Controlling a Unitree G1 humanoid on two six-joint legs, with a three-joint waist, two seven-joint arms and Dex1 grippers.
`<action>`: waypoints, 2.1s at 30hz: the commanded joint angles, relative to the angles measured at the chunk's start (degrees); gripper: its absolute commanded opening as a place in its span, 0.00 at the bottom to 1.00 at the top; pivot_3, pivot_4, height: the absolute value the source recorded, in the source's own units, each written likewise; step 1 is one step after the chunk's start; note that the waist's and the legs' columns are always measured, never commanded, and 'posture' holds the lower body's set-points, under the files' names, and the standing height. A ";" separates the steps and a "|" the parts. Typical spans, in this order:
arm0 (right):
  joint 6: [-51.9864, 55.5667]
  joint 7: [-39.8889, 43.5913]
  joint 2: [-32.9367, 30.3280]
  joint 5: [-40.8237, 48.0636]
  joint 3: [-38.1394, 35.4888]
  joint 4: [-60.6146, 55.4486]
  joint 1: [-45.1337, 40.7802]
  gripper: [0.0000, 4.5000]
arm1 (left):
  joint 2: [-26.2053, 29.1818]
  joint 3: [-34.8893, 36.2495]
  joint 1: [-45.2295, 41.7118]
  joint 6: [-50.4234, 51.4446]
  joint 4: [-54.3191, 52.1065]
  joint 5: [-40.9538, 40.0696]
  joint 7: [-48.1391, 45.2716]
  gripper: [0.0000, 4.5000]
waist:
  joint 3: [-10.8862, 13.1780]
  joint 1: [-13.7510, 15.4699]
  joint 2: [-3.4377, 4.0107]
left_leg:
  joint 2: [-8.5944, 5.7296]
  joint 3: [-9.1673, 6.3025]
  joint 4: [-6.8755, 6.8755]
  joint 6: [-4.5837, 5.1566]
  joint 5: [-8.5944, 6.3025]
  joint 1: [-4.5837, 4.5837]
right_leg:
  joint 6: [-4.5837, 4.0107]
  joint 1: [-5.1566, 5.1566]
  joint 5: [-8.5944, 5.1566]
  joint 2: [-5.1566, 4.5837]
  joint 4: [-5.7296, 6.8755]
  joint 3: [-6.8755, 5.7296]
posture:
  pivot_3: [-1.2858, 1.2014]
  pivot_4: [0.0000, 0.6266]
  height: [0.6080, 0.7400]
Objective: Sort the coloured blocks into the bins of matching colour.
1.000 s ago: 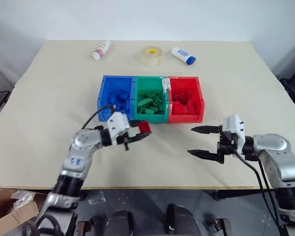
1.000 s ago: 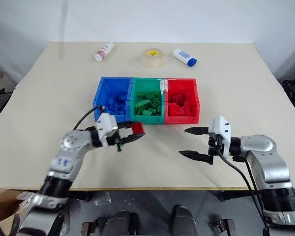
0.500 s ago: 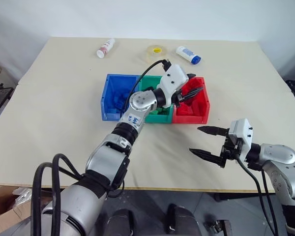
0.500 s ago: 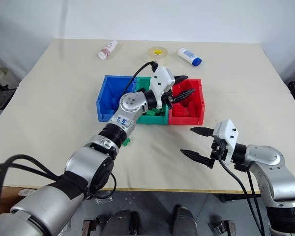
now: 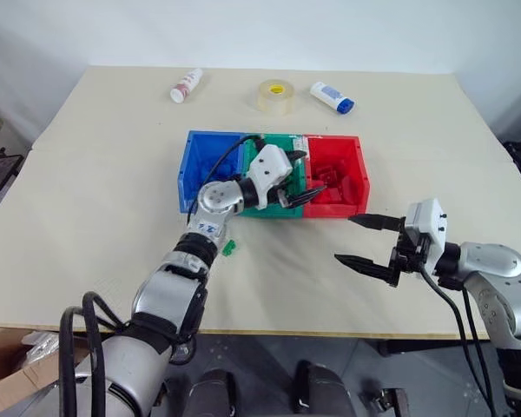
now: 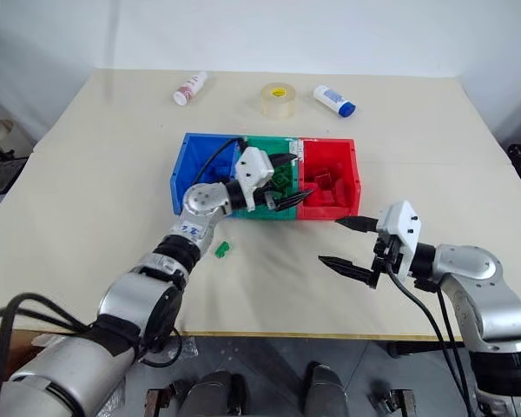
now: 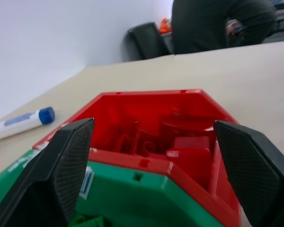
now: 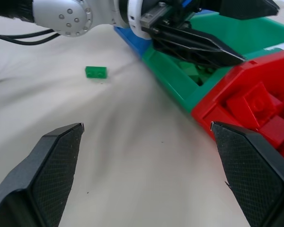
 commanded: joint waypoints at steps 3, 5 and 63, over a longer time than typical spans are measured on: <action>-1.34 3.62 -1.09 -0.19 1.14 3.45 -3.23 1.00 | 9.96 0.78 12.79 14.23 -27.41 -6.88 -8.59 0.95 | 0.01 -0.69 0.01 | 0.02 0.00 -0.05 -0.03 0.02 0.05 | -0.02 -0.02 -0.01 0.02 0.07 0.02 | 0.52 0.24 1.00; -1.26 4.88 -0.92 -0.26 2.09 4.63 -4.76 1.00 | 16.94 2.84 20.33 21.48 -38.49 -10.15 -11.20 0.95 | 0.01 -1.00 0.01 | 0.02 0.00 0.02 -0.03 0.02 0.06 | -0.02 0.00 -0.01 0.01 0.11 0.05 | 0.52 0.24 1.00; -0.81 1.64 -0.59 -0.56 -0.07 0.19 0.17 1.00 | 16.03 -0.04 11.44 27.50 -27.84 -6.07 -4.97 0.07 | 0.02 0.26 0.04 | 0.03 0.04 0.14 -0.11 0.09 0.16 | -0.11 0.07 -0.06 0.01 0.33 0.10 | 0.52 0.24 1.00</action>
